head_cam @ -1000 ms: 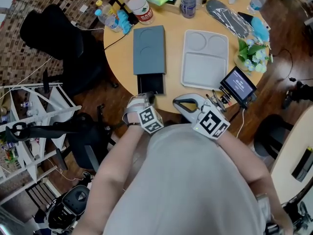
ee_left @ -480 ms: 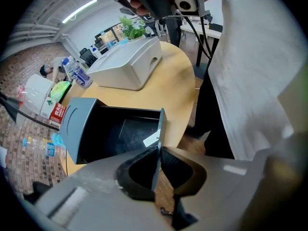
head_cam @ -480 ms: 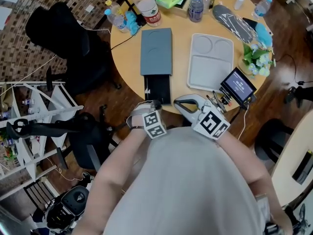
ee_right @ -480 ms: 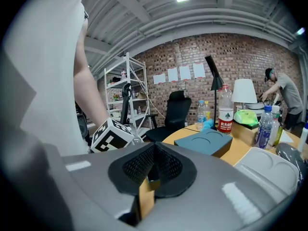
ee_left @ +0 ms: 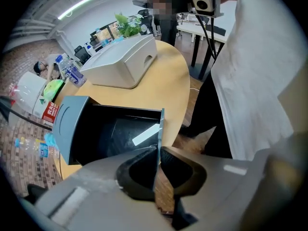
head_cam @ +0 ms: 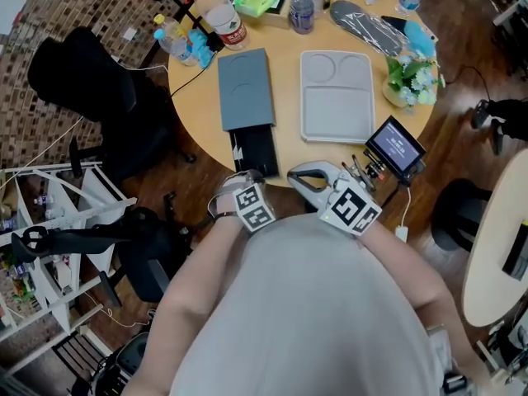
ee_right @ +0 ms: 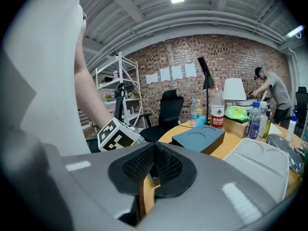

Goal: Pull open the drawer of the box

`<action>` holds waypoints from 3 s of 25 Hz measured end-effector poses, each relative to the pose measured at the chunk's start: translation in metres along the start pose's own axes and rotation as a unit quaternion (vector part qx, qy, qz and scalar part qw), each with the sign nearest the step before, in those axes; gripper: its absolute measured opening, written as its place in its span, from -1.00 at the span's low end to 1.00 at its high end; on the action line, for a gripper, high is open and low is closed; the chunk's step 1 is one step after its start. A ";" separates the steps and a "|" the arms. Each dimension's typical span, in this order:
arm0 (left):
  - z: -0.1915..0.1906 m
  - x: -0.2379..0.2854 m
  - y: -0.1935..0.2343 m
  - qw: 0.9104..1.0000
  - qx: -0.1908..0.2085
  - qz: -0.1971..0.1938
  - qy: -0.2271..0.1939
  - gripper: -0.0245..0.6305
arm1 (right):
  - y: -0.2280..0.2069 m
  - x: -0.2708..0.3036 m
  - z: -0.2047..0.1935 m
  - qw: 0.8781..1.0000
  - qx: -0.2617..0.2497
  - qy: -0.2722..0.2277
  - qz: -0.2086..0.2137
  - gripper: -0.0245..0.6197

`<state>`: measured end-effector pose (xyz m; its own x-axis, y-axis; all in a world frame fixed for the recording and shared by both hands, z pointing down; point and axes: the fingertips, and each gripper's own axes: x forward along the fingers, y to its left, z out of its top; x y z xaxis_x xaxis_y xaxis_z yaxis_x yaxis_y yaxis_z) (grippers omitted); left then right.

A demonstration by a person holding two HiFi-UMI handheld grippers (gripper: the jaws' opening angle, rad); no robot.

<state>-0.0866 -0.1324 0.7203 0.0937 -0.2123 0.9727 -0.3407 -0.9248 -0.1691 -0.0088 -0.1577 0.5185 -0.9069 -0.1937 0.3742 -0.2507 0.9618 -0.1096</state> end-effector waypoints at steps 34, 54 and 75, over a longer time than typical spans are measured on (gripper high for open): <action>-0.037 -0.181 -0.086 0.901 -0.249 0.055 -0.352 -0.91 | 0.141 0.005 0.006 0.998 0.014 -0.025 -0.062 -0.90; -0.083 -0.245 -0.179 0.818 -0.318 0.012 -0.480 -0.91 | 0.274 -0.027 -0.014 0.993 0.043 -0.047 -0.100 -0.90; -0.086 -0.251 -0.230 0.813 -0.319 -0.007 -0.486 -0.91 | 0.323 -0.049 -0.022 0.991 0.045 -0.045 -0.119 -0.90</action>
<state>-0.1127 0.1606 0.5282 0.6917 -0.6397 0.3351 -0.7205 -0.6432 0.2593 -0.0380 0.1667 0.4849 -0.8441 -0.4325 0.3168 -0.4861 0.8667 -0.1120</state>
